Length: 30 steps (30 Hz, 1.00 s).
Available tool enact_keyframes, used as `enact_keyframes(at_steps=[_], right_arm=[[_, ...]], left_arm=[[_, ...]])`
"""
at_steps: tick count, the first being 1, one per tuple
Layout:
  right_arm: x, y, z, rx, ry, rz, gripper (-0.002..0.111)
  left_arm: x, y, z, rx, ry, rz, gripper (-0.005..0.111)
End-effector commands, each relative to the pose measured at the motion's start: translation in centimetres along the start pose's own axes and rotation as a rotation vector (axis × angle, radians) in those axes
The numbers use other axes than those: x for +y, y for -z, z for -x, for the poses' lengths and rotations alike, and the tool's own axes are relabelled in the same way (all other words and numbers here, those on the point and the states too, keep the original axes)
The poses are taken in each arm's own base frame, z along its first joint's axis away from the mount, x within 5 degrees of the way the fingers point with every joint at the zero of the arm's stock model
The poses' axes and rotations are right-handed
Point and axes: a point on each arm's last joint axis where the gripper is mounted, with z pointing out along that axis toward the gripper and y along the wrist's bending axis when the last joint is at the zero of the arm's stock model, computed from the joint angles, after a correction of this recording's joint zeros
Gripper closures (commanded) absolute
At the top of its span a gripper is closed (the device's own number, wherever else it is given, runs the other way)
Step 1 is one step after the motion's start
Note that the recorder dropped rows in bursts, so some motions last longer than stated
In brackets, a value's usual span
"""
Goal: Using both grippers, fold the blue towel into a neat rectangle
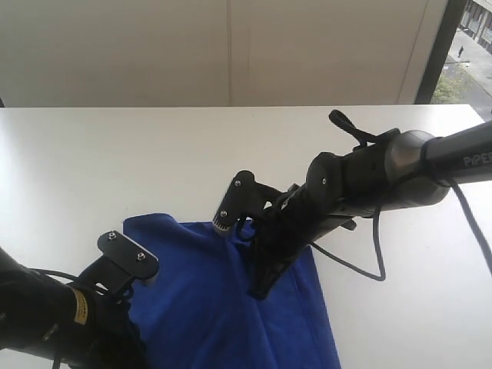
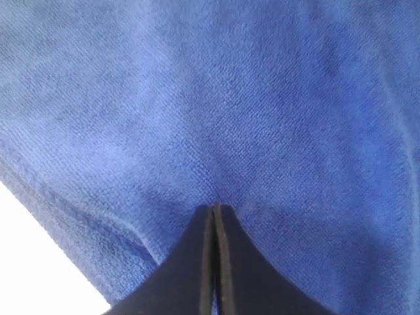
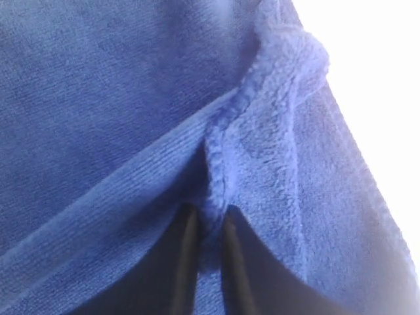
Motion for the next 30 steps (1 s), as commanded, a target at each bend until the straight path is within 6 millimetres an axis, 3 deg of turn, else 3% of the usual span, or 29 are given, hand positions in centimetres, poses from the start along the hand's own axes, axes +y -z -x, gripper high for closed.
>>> enact_keyframes(at_steps=[1,11,18,30], right_arm=[[-0.3,0.6,0.3,-0.018,0.001,-0.022,0.108],[-1.2,2.0,0.4,-0.037,-0.004,-0.063,0.108],[-3.0,4.8,-0.1,-0.054,-0.062,-0.097,0.108],[-3.3,7.8,1.0,-0.012,-0.103,-0.063,0.108]], left_arm=[[0.1,-0.7,-0.8,0.061,0.020,0.002,0.107],[0.1,-0.9,-0.9,0.080,0.014,0.004,0.107],[0.1,-0.9,-1.0,0.086,0.000,0.003,0.107],[0.1,-0.9,-1.0,0.086,0.000,0.003,0.107]])
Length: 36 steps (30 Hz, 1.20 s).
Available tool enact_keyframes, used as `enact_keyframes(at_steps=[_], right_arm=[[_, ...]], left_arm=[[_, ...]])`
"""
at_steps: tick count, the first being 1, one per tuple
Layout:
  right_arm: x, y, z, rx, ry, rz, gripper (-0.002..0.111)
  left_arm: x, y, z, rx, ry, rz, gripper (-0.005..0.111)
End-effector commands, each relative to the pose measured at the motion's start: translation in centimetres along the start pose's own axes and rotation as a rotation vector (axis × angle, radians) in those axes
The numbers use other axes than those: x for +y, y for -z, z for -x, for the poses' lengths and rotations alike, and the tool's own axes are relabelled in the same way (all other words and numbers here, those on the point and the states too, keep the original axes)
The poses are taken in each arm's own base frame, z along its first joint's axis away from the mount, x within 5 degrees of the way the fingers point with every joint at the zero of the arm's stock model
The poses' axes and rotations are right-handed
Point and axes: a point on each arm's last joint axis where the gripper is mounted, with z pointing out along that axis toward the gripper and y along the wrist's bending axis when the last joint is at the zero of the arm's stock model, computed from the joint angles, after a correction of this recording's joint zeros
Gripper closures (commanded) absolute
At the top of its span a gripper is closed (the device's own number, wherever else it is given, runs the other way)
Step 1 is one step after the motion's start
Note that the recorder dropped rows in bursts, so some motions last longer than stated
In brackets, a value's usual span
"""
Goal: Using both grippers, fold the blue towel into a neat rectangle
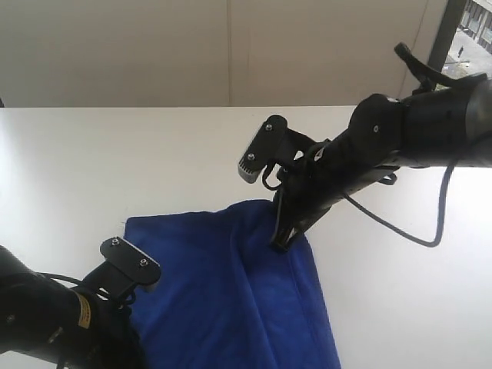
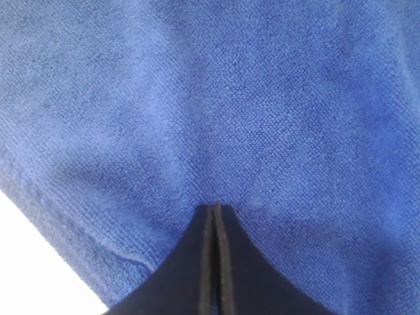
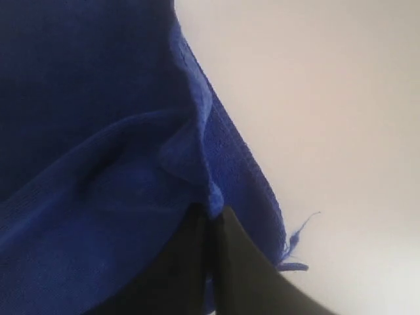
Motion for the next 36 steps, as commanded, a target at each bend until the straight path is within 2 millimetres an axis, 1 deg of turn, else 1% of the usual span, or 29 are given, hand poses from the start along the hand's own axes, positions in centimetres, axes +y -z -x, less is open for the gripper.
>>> enact_keyframes(at_steps=[1,4,12,14,18,22,26,27,30,33,36], right_arm=[[-0.6,1.1,0.4,0.065,-0.037,0.017,0.108],[-0.9,1.6,0.5,0.119,-0.055,0.022,0.108],[-1.6,3.0,1.4,0.175,-0.059,0.011,0.108],[-1.6,3.1,1.3,0.188,-0.080,0.018,0.108],[-1.7,3.1,1.3,0.188,-0.068,0.007,0.108],[-2.1,1.9,1.2,0.183,-0.053,-0.020,0.108],[-1.9,-0.1,0.5,0.229,-0.069,0.008,0.108],[-1.9,-1.2,-0.1,0.263,-0.064,0.015,0.108],[-2.1,-2.7,-1.0,0.319,-0.065,-0.002,0.108],[-2.5,-3.7,-1.3,0.326,-0.047,-0.044,0.108],[-2.7,-4.2,-1.1,0.283,-0.045,-0.066,0.108]], left_arm=[[0.0,-0.2,-0.7,0.053,0.004,0.000,0.107],[0.0,-0.2,-0.7,0.053,0.004,0.000,0.107],[0.0,-0.2,-0.7,0.051,-0.002,0.000,0.107],[0.0,-0.2,-0.7,0.051,-0.004,0.000,0.107],[0.0,-0.2,-0.7,0.051,-0.004,0.000,0.107],[0.0,-0.2,-0.7,0.051,-0.004,0.000,0.107],[0.0,-0.2,-0.7,0.053,-0.004,0.000,0.107],[0.0,-0.2,-0.7,0.053,-0.004,0.000,0.107],[0.0,-0.2,-0.7,0.053,-0.004,0.000,0.107],[0.0,-0.2,-0.7,0.053,-0.004,0.000,0.107],[0.0,-0.2,-0.7,0.053,-0.004,0.000,0.107]])
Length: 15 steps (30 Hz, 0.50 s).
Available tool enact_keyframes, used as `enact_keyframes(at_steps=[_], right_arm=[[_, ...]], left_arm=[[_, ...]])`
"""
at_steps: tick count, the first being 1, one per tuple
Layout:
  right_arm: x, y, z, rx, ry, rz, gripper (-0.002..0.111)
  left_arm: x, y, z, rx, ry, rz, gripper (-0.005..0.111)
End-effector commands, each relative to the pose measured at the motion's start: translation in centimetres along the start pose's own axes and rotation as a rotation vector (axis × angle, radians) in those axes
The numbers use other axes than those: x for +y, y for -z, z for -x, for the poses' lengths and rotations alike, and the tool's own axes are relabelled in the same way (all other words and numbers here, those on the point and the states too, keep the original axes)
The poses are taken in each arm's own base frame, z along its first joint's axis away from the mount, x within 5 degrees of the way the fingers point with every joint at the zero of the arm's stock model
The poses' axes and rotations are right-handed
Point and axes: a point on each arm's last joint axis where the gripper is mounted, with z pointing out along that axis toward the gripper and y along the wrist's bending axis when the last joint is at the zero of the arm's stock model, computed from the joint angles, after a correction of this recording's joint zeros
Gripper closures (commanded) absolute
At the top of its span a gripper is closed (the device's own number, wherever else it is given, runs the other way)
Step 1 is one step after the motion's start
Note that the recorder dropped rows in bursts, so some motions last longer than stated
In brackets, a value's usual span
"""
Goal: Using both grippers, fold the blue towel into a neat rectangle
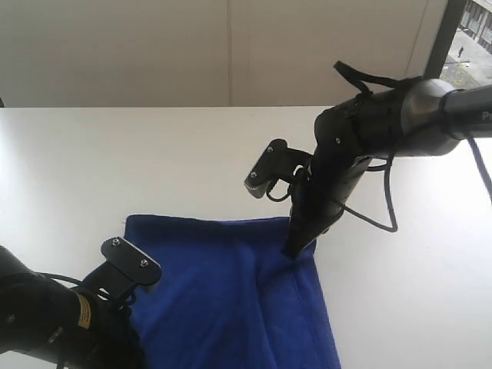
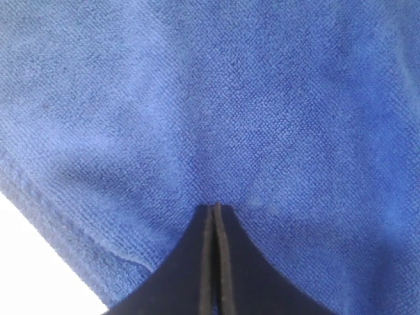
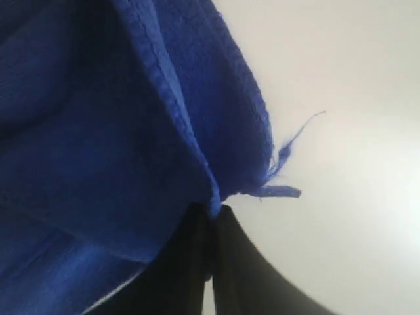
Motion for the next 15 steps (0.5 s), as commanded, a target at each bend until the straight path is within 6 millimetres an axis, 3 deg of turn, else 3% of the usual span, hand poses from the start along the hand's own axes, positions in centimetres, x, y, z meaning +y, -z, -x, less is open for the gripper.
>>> enact_keyframes(at_steps=[1,5,10,15], right_arm=[[-0.8,-0.5,0.6,-0.068,-0.017,-0.053,0.108],[-0.9,-1.1,0.9,-0.098,-0.023,-0.068,0.108],[-0.6,-3.9,0.4,-0.050,0.005,-0.051,0.108],[-0.8,-4.0,0.9,-0.102,-0.022,-0.082,0.108]], left_arm=[[0.0,-0.2,-0.7,0.053,0.004,-0.001,0.107],[0.0,-0.2,-0.7,0.051,0.004,-0.001,0.107],[0.0,-0.2,-0.7,0.051,0.004,-0.001,0.107],[0.0,-0.2,-0.7,0.049,0.004,-0.001,0.107]])
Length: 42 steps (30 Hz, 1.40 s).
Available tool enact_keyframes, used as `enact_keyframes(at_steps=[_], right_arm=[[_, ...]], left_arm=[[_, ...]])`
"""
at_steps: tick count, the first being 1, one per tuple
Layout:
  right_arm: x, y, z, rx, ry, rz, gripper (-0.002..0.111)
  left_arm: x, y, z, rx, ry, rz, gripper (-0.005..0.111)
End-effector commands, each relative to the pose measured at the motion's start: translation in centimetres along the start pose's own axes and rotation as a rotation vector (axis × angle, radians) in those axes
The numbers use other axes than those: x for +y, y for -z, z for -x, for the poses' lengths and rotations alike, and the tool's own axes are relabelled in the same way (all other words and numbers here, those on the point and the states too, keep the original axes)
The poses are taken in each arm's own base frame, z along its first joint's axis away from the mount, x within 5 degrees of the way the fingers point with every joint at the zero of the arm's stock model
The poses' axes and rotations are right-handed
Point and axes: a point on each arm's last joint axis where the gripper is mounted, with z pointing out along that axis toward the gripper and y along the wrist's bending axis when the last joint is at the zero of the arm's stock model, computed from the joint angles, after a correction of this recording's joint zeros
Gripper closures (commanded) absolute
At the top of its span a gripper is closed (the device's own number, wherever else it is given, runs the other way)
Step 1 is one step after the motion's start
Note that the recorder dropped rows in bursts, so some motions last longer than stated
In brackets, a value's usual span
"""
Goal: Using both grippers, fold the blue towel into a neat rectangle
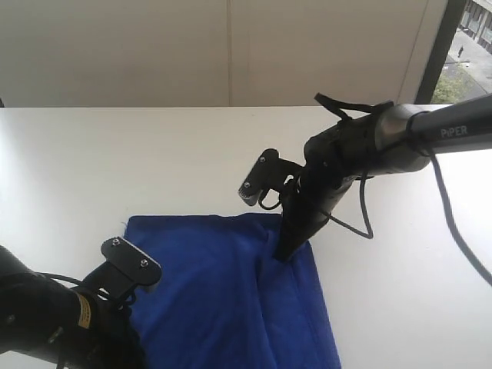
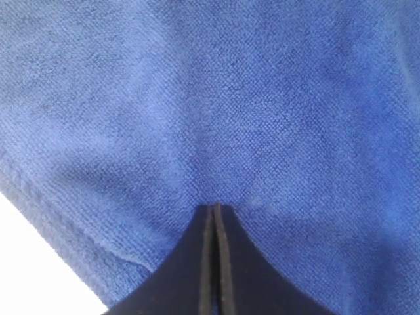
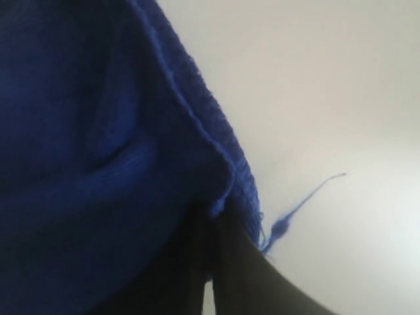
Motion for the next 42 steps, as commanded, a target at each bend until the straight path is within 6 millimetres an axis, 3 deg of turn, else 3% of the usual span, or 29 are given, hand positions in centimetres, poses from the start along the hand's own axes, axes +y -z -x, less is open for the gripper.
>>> enact_keyframes(at_steps=[1,11,19,25,34,39,42], right_arm=[[-0.6,-0.3,0.3,-0.049,-0.036,-0.040,0.108],[-1.4,-0.2,0.0,-0.024,-0.019,-0.130,0.107],[-1.8,-0.1,0.1,-0.036,-0.029,-0.178,0.080],[-2.0,0.2,0.3,-0.054,-0.020,-0.187,0.074],[-3.2,5.0,1.2,-0.129,0.030,-0.284,0.074],[-3.8,8.7,0.9,-0.134,-0.117,-0.323,0.074],[-3.7,10.4,0.3,-0.110,-0.213,-0.308,0.075]], left_arm=[[0.0,-0.2,-0.7,0.049,0.004,-0.001,0.107],[0.0,-0.2,-0.7,0.051,0.000,-0.001,0.107],[0.0,-0.2,-0.7,0.051,0.000,-0.001,0.107],[0.0,-0.2,-0.7,0.051,-0.007,-0.001,0.107],[0.0,-0.2,-0.7,0.048,-0.014,-0.001,0.107],[0.0,-0.1,-0.3,0.020,-0.016,-0.001,0.107],[-0.1,1.0,0.7,-0.040,-0.019,-0.007,0.107]])
